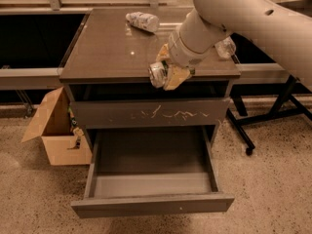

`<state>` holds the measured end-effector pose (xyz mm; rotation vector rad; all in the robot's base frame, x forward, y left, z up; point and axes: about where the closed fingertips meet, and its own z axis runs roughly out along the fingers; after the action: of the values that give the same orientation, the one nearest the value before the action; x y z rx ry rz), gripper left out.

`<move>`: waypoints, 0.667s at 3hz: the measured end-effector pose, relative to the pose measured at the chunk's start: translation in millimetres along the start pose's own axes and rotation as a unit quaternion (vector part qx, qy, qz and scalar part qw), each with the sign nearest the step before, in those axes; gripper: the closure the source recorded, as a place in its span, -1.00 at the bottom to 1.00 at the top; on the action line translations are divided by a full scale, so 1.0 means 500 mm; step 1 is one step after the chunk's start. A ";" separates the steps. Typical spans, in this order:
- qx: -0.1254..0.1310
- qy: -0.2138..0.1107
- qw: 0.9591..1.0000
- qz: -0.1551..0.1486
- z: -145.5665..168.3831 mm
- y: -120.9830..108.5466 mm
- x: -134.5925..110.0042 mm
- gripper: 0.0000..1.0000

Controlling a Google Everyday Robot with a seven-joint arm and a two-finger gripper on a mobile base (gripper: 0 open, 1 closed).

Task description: Pick 7up can from middle drawer and place on counter

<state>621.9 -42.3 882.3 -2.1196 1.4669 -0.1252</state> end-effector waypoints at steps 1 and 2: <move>0.020 0.001 1.000 0.014 0.016 -0.094 0.032 1.00; 0.056 0.003 0.997 0.053 0.011 -0.174 0.066 1.00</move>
Offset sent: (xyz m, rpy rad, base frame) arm 0.1353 -0.0178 0.0571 0.1532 -0.1104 -0.2338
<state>709.7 -47.7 912.6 -1.9499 1.5342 -0.1700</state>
